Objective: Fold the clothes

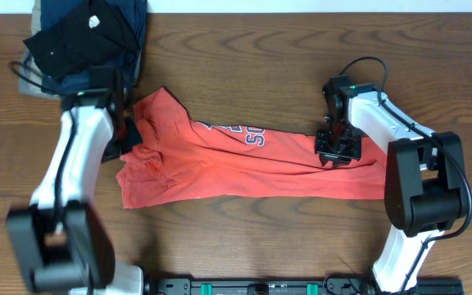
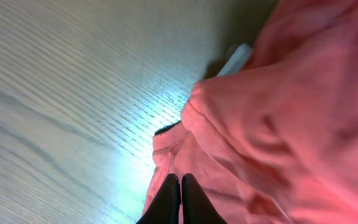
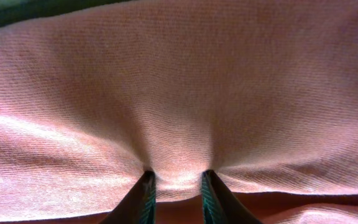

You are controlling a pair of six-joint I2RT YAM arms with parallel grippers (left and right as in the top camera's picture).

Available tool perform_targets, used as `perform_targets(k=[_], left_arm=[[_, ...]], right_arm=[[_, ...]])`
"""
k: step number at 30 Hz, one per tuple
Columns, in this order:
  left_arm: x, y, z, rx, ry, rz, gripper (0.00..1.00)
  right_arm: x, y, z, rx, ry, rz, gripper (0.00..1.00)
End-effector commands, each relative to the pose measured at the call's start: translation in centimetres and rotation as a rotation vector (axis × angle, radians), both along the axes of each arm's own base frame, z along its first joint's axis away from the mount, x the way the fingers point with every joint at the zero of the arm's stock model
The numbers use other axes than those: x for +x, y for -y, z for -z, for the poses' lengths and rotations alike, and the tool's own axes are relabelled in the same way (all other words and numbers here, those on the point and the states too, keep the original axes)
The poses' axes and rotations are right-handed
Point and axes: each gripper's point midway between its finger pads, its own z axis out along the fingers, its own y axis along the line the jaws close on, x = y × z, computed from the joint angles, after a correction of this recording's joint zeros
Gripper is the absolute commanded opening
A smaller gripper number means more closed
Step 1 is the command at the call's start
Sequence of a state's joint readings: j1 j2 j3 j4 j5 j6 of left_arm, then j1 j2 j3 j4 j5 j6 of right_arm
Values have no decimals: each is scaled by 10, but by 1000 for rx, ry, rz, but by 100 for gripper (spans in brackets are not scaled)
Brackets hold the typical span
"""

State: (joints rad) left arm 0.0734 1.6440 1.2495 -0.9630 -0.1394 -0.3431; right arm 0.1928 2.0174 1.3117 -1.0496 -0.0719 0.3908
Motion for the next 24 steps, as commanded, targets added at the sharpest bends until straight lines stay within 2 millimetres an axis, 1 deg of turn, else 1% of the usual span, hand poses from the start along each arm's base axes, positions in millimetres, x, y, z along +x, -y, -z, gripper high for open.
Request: perform_targets(k=[1, 3, 4, 6, 9, 11, 13, 17, 20, 22, 24], left_arm=[[9, 20, -44, -69, 158, 18, 6], [11, 42, -51, -159, 187, 70, 6], [11, 51, -51, -192, 187, 91, 6], [8, 67, -45, -239, 167, 125, 6], [1, 84, -28, -258, 112, 169, 6], [-2, 94, -13, -261, 74, 194, 6], [-3, 102, 4, -262, 36, 217, 6], [-5, 113, 39, -261, -53, 239, 6], [-5, 115, 68, -258, -122, 236, 6], [-4, 111, 83, -239, -152, 228, 6], [-5, 101, 97, -197, -185, 212, 6]], right_arm=[[-19, 5, 20, -19, -83, 15, 26], [-18, 4, 20, -19, -79, 15, 28], [-17, 4, 21, -16, -75, 16, 30], [-17, 2, 21, -8, -74, 18, 36], [-17, 1, 21, -3, -75, 18, 50], [-17, 2, 21, -3, -77, 18, 64], [-18, 2, 20, -3, -79, 18, 68], [-18, 2, 20, -3, -78, 18, 70], [-18, 2, 20, -3, -80, 17, 71], [-19, 2, 20, -4, -84, 15, 71], [-20, 2, 20, -1, -86, -1, 71]])
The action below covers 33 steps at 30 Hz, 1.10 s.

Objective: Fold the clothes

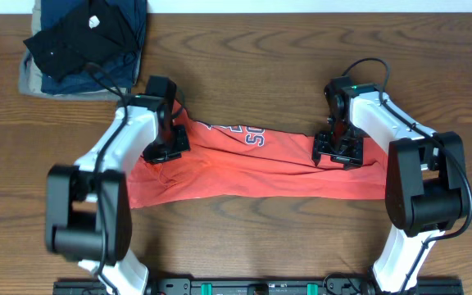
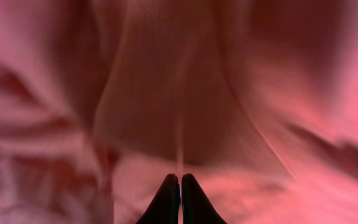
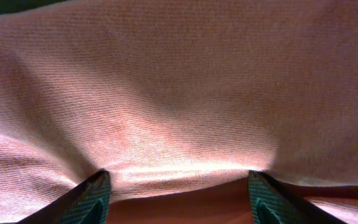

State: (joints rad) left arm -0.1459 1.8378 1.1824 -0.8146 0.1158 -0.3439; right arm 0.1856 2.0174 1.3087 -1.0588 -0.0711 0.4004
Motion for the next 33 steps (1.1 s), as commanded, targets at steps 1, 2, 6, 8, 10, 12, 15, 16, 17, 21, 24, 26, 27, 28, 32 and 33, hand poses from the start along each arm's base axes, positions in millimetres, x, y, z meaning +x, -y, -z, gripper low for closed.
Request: perform_targets(k=[1, 2, 6, 8, 10, 12, 15, 16, 17, 21, 24, 26, 27, 28, 32, 33], left_arm=[[-9, -19, 24, 88, -72, -27, 6], [-11, -24, 28, 108, -86, -39, 6], [-24, -49, 29, 174, -147, -87, 6], [-29, -63, 28, 206, -168, -115, 6], [-34, -73, 27, 214, -193, -143, 6], [-41, -80, 26, 213, -220, -175, 6], [-54, -90, 22, 214, -274, -218, 6], [-58, -92, 21, 214, -289, -224, 6], [-61, -93, 19, 214, -298, -229, 6], [-64, -94, 2, 216, -275, -269, 6], [-54, -90, -22, 203, -172, -270, 6], [-41, -79, -41, 163, -63, -260, 6], [-33, -72, -50, 137, -5, -246, 6], [-23, -61, -61, 99, 68, -218, 6], [11, -23, -88, 5, 274, -112, 6], [16, -16, -89, 0, 296, -87, 6]], right_arm=[[-18, -1, 20, 6, -77, -24, 71], [-18, -1, 19, 8, -78, -31, 71], [-19, 0, 19, 9, -83, -42, 72], [-19, 0, 19, 9, -83, -42, 72], [-19, 0, 19, 9, -83, -42, 72], [-19, 0, 19, 8, -82, -42, 72], [-19, 1, 19, 0, -81, -38, 72], [-19, 2, 19, -1, -81, -37, 72], [-18, 3, 19, -2, -81, -35, 72], [-17, 11, 16, -10, -88, -12, 72], [-18, 17, 7, -6, -116, 30, 73], [-17, 19, -1, 8, -132, 51, 73], [-16, 19, -4, 17, -136, 58, 73], [-14, 17, -9, 32, -137, 67, 73], [-2, 2, -22, 107, -115, 53, 73], [-1, -2, -24, 125, -110, 38, 73]])
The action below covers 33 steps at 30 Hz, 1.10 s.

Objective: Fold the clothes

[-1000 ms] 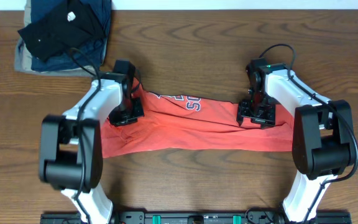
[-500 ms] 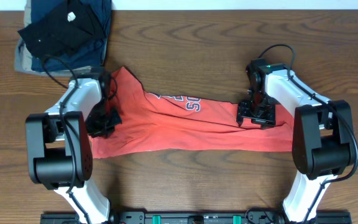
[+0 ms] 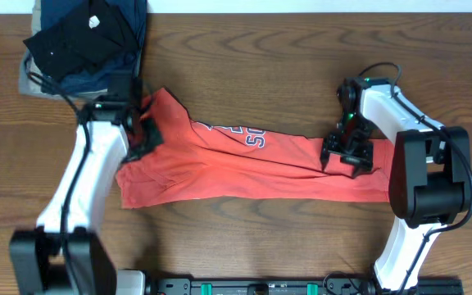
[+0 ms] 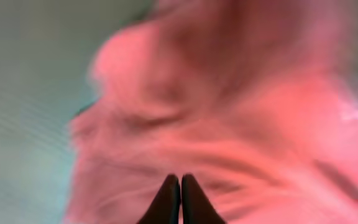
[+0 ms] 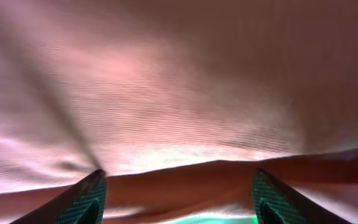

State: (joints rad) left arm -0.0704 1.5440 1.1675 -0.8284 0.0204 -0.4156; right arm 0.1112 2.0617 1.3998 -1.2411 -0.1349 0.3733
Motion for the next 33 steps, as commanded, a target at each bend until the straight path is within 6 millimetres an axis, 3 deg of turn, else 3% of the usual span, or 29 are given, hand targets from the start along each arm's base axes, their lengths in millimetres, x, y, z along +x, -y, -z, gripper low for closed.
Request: perform_targets(k=[1, 6, 7, 9, 11, 16, 22, 29, 33], left_arm=[[8, 30, -1, -41, 35, 102, 6], [13, 53, 29, -36, -24, 165, 6], [14, 55, 38, -33, -41, 172, 6], [16, 56, 58, -26, -83, 180, 6], [15, 56, 76, -25, -123, 178, 6], [12, 53, 107, -13, -194, 171, 6], [19, 29, 118, 43, -197, 119, 6], [0, 0, 137, 51, -304, 46, 6], [-17, -31, 134, 139, -369, -101, 6]], right_arm=[[13, -20, -10, 90, 38, -32, 73], [12, -32, -11, 96, 45, -79, 67], [12, -36, -11, 97, 46, -90, 59], [11, -44, -10, 101, 54, -112, 25], [12, -52, -9, 102, 68, -141, 1], [13, -61, -3, 57, 102, -206, 1], [7, -58, 12, 10, 103, -183, 1], [-6, -16, 27, -154, 62, -93, 2], [-11, -1, 30, -181, 43, -64, 2]])
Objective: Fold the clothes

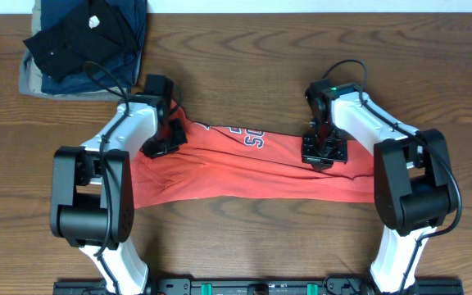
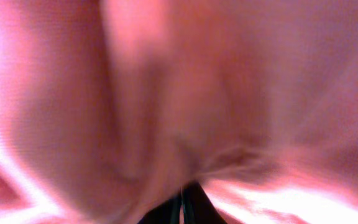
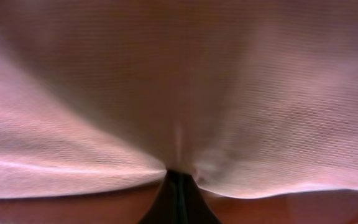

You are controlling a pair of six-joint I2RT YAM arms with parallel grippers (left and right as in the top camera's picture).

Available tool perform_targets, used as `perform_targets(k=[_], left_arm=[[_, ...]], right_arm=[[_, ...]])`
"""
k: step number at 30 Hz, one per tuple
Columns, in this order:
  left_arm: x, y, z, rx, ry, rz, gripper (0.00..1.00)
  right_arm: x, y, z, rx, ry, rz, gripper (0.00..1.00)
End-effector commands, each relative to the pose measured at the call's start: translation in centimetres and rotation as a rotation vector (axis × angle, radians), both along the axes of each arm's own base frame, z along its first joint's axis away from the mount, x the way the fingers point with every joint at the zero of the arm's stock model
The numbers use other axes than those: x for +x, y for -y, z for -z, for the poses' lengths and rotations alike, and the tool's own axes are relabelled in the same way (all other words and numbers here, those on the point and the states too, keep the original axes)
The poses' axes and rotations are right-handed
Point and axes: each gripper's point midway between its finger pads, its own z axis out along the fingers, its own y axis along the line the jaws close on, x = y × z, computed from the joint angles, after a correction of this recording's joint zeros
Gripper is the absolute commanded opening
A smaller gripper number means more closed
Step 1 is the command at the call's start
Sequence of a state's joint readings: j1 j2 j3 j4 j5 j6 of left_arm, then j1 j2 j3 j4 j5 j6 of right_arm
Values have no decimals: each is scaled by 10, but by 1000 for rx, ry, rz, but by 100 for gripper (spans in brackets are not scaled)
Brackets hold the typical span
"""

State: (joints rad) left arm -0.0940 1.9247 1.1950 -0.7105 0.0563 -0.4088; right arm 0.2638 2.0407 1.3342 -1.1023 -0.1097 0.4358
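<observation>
A red shirt point(image 1: 244, 168) with white lettering lies as a long crumpled band across the middle of the table. My left gripper point(image 1: 161, 141) sits on its upper left corner. In the left wrist view the left gripper point(image 2: 181, 200) is shut, with blurred red cloth gathered at its tips. My right gripper point(image 1: 322, 152) rests on the shirt's upper right edge. In the right wrist view the right gripper point(image 3: 178, 185) is shut on a pinch of the fabric, which puckers toward the tips.
A pile of dark blue and black clothes point(image 1: 84, 37) lies on a beige item at the far left corner. Bare wooden table point(image 1: 244, 74) shows behind and in front of the shirt.
My right gripper was wide open on the shirt's right end; it now sits further left and is shut on the fabric. My left gripper has moved right, and the shirt's raised left corner has flattened.
The left gripper, shut all along, was at the shirt's left edge, then further right on the cloth, then back left, and now right again. The right gripper stood narrowly open on the fabric, then wide open at two moments, and is now shut on the upper edge.
</observation>
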Motion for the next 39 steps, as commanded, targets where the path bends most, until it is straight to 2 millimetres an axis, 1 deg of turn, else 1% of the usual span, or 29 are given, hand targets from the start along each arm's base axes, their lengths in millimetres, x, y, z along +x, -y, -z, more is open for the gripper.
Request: perform_targets(k=[1, 3, 8, 12, 15, 18, 21, 22, 23, 24, 25, 26, 27, 29, 31, 32, 34, 37, 39], left_arm=[[-34, -52, 22, 193, -141, -147, 6], [-39, -60, 18, 214, -153, -171, 6], [-44, -65, 1, 219, -145, -187, 6], [-44, -66, -18, 216, -108, -209, 6], [-40, -66, -39, 209, -48, -215, 6], [-36, -66, -65, 198, 37, -224, 6], [-37, -66, -89, 191, 102, -229, 6], [-39, -66, -96, 189, 118, -231, 8], [-40, -66, -101, 188, 129, -232, 15], [-42, -66, -106, 186, 138, -233, 23], [-43, -66, -109, 186, 144, -234, 32], [-44, -66, -110, 185, 147, -234, 45], [-44, -66, -111, 185, 149, -234, 53], [-44, -66, -110, 185, 147, -234, 61], [-44, -66, -109, 182, 143, -233, 66], [-44, -65, -108, 178, 141, -233, 67], [-44, -65, -108, 177, 139, -233, 68], [-44, -64, -108, 176, 139, -232, 71], [-44, -64, -108, 176, 139, -232, 73]], right_arm=[[-12, 45, 16, -165, -44, 62, 2], [-12, 54, 15, -179, -50, 104, 1], [-6, 73, 13, -191, -45, 158, 1], [-2, 89, 3, -202, -57, 201, 1], [1, 106, -15, -252, -66, 214, 1], [6, 123, -45, -298, -53, 231, 1], [13, 136, -72, -298, 14, 275, 2], [15, 141, -81, -295, 44, 295, 5], [15, 146, -90, -292, 73, 317, 10], [14, 153, -99, -290, 99, 342, 24], [13, 159, -105, -288, 120, 361, 45], [12, 167, -112, -288, 139, 388, 73], [10, 176, -118, -288, 155, 417, 98], [5, 191, -123, -274, 169, 466, 99], [4, 200, -122, -208, 171, 483, 99], [5, 201, -120, -161, 176, 474, 99], [9, 198, -112, -37, 205, 430, 99], [15, 183, -97, 170, 268, 340, 99], [16, 176, -86, 253, 302, 309, 99]])
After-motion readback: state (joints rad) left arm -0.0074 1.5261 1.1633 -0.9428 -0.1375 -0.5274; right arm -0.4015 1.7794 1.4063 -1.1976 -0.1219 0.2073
